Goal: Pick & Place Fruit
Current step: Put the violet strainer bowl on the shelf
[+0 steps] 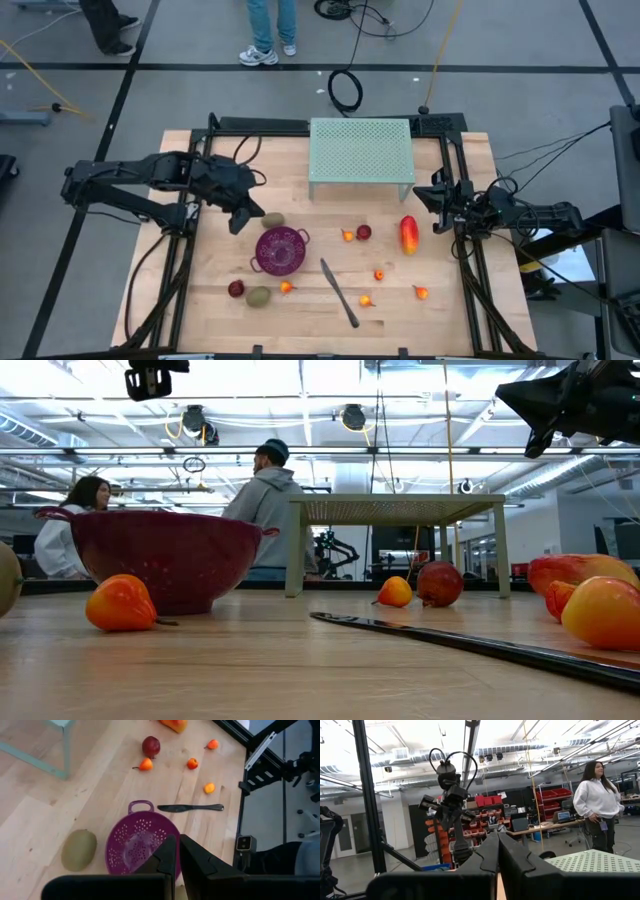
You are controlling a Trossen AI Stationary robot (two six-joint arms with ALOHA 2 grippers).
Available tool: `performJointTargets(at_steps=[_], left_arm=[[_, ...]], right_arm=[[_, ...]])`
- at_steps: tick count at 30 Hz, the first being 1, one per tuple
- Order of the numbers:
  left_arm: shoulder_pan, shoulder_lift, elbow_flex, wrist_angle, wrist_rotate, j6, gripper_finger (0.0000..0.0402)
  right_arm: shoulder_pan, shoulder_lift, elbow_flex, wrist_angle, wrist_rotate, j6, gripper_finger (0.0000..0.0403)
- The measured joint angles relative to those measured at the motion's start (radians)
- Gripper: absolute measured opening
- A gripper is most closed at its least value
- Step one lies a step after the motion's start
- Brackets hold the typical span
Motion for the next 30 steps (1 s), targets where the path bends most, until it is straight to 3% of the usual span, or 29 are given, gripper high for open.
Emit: performJointTargets(at_steps=[13,30], left_arm=[[0.007,0.004,0.0,0.022,-0.053,-0.06,0.0021],[0.008,0.004,0.0,0.016,-0.029,-0.135,0.0022]], right_arm=[[0.0,0.0,0.0,0.0,0.0,0.0,0.0],[0.0,0.0,0.0,0.0,-0.001,0.001,0.0]])
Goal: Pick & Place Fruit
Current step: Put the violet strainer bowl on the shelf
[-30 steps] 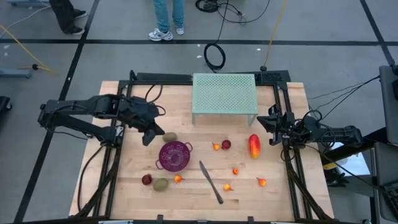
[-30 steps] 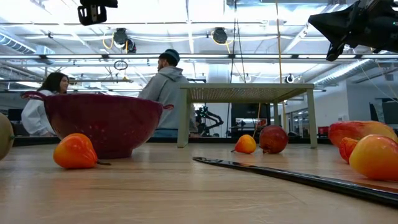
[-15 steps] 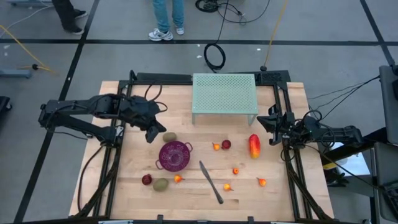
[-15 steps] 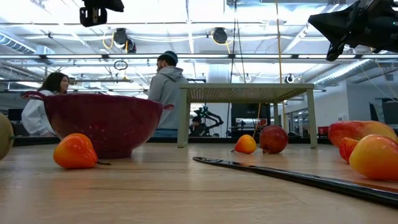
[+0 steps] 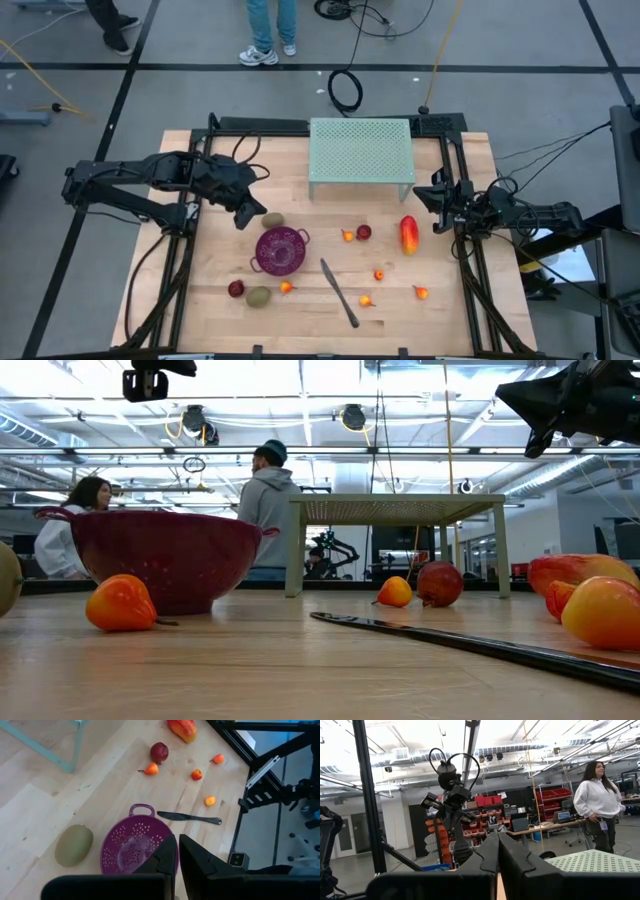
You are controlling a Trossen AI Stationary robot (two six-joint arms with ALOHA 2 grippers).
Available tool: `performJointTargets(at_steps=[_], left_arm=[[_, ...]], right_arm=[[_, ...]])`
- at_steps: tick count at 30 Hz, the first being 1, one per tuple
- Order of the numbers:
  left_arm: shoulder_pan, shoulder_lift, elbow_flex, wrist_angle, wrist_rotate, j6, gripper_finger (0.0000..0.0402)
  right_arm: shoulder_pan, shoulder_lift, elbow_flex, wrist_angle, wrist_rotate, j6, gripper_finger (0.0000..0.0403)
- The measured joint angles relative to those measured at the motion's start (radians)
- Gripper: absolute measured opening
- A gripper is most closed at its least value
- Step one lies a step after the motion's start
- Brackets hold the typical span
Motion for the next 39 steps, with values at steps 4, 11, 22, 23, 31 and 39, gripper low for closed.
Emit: performJointTargets(at_steps=[4,11,22,23,31,39], left_arm=[[0.0,0.0,0.0,-0.004,-0.001,-0.011,0.0036],[0.0,0.0,0.0,-0.005,-0.039,-0.054,0.0136],[0.0,0.0,-0.001,-0.038,-0.052,-0.049,0.0339],[0.0,0.0,-0.001,-0.038,-0.042,-0.045,0.0354],[-0.023,0.021,-0.001,-0.041,-0.029,-0.094,0.0386],[-0.089,0.176,-0.002,-0.113,-0.023,-0.143,0.0358]], right_arm=[[0.0,0.0,0.0,0.0,-0.001,0.001,0.0],[0.0,0.0,0.0,0.0,-0.002,0.002,0.0],[0.0,0.0,0.0,0.0,-0.002,0.002,0.0],[0.0,0.0,0.0,0.0,-0.002,0.002,0.0],[0.0,0.0,0.0,0.0,0.0,-0.001,0.0],[0.0,0.0,0.0,-0.005,0.001,-0.001,0.0]])
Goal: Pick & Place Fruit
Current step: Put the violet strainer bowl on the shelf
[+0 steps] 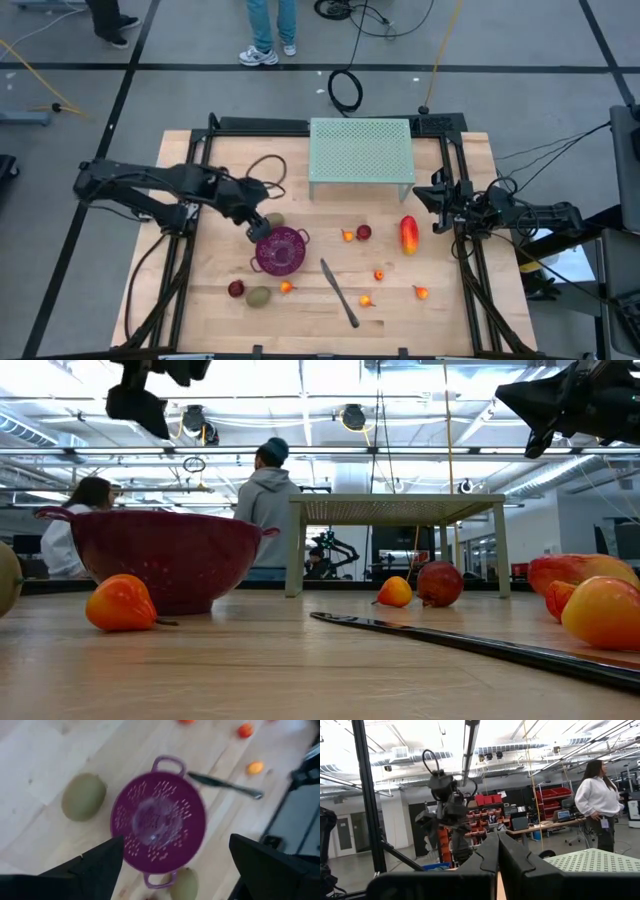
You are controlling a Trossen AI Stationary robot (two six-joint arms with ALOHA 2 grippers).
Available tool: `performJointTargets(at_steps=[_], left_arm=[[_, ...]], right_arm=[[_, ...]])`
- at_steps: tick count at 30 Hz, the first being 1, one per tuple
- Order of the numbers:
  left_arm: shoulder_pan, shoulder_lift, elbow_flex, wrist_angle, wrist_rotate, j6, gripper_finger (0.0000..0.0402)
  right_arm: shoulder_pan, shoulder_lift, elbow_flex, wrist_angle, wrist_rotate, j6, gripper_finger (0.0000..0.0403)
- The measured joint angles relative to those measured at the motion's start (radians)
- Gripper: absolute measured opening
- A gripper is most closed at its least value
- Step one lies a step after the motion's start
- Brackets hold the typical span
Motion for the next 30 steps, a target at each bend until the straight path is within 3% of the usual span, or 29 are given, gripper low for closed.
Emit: performJointTargets(at_steps=[9,19,30], left_arm=[[-0.016,0.126,0.0,-0.062,-0.004,-0.008,0.0367],[-0.067,0.185,0.001,-0.101,-0.039,-0.016,0.0362],[-0.158,0.185,0.001,-0.123,-0.115,-0.176,0.0367]], right_arm=[[0.0,0.0,0.0,-0.002,0.0,0.002,0.0],[0.0,0.0,0.0,-0.003,-0.003,0.003,0.0],[0.0,0.0,0.0,-0.003,-0.003,0.003,0.0]])
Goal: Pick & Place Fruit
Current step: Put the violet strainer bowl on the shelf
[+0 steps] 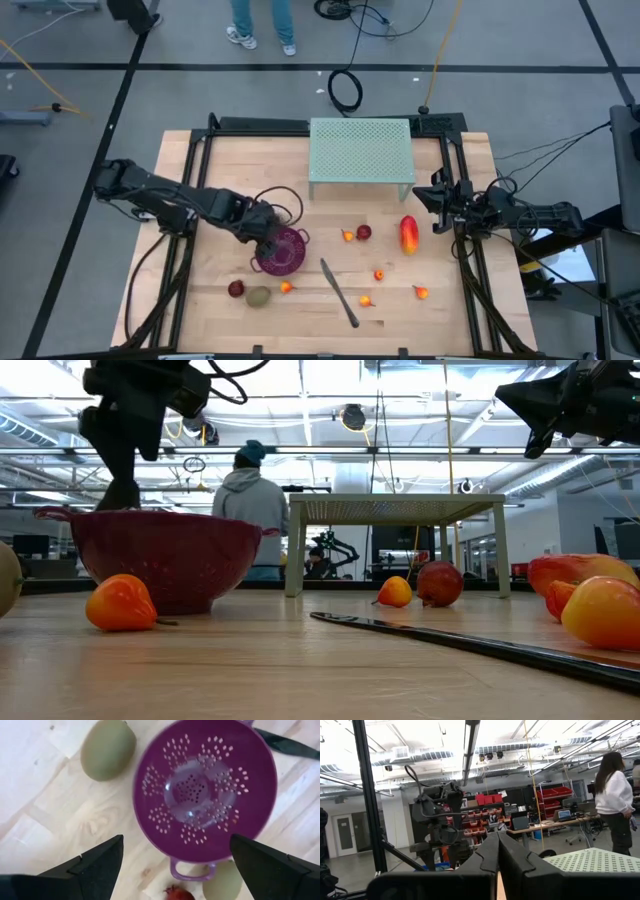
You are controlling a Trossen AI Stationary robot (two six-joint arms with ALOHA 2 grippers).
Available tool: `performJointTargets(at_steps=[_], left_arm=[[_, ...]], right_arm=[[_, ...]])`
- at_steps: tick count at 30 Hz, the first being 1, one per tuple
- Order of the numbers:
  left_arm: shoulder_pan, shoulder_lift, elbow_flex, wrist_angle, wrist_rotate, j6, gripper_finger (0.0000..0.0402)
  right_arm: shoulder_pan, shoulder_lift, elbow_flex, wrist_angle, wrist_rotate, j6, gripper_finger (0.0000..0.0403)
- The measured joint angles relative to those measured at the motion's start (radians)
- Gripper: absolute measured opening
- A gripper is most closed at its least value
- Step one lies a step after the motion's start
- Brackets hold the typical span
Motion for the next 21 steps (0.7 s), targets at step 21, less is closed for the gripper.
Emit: performJointTargets(at_steps=[21], left_arm=[[0.014,-0.001,-0.114,0.045,-0.031,-0.012,0.0344]], right_arm=[[0.0,0.0,0.0,0.0,0.0,0.0,0.0]])
